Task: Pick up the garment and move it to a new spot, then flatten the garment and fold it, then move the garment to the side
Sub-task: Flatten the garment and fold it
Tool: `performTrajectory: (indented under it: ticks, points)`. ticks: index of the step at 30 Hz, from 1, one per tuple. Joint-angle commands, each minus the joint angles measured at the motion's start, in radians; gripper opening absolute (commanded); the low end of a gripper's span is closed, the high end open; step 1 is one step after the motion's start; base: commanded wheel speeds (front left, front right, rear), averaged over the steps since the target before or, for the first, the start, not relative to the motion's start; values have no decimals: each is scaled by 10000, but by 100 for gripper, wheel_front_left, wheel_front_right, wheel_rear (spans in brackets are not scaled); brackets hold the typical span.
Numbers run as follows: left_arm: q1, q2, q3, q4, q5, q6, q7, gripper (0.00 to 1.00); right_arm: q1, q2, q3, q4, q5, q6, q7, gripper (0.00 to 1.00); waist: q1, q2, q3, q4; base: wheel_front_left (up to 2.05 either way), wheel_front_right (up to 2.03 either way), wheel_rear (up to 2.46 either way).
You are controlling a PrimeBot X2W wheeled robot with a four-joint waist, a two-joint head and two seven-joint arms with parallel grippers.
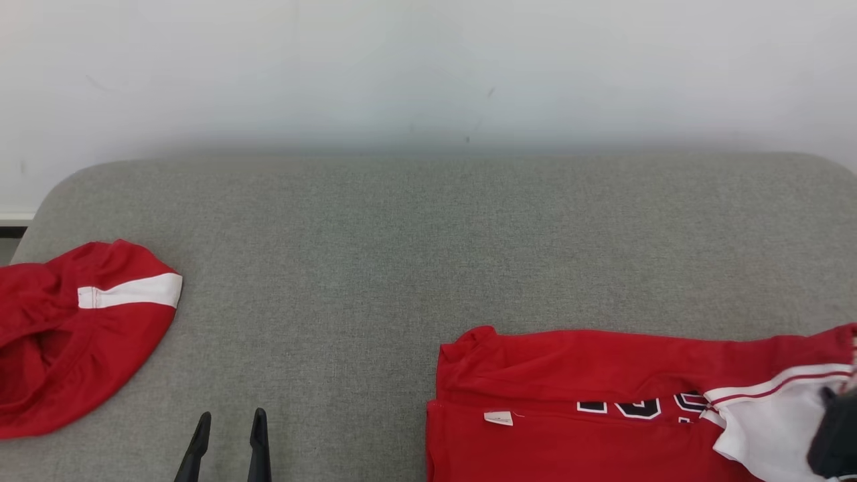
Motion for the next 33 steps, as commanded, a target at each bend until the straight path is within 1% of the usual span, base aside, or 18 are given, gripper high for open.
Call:
performTrajectory:
  ticks: [1,5,7,13,17,22,25,27,28,33]
  points:
    - [138,-9,-14,16,-35,42,-29,100,124,21,214,-149,50,-24,57,0,0,-1,-33,1,0,0,0]
    - [88,-8,-36,38,-78,52,-29,100,245,188,1265,-794,401,-24,354,0,0,-1,-94,43,0,0,0]
    - [93,-11,-38,44,-85,56,-29,100,340,247,1969,-1055,497,-24,473,0,0,-1,-123,64,0,0,0]
    - [103,-10,-26,57,-127,57,-29,100,-6,407,4265,-1226,1038,-24,652,0,0,-1,-112,142,0,0,0]
    - [3,-8,-88,72,-159,52,-29,100,-337,602,5382,-773,1312,-24,480,0,0,-1,-40,245,0,0,0]
    - [-110,-8,-124,83,-206,74,-29,100,-874,904,6347,134,1600,-24,65,0,0,-1,71,423,0,0,0]
    - [-106,-11,-164,92,-228,65,-29,100,-1190,1030,6743,733,1718,-24,-218,0,0,-1,115,538,0,0,0]
    - [-140,-8,-200,138,-248,71,-29,100,-1517,1113,7047,1341,1795,-24,-505,0,0,-1,122,671,0,0,0]
    - [-140,-8,-200,138,-248,71,-29,100,-1517,1113,7047,1341,1795,-24,-505,0,0,-1,122,671,0,0,0]
    - [-198,-8,-296,161,-285,63,-29,100,-1914,1152,7437,2161,1879,-24,-811,0,0,-1,142,883,0,0,0]
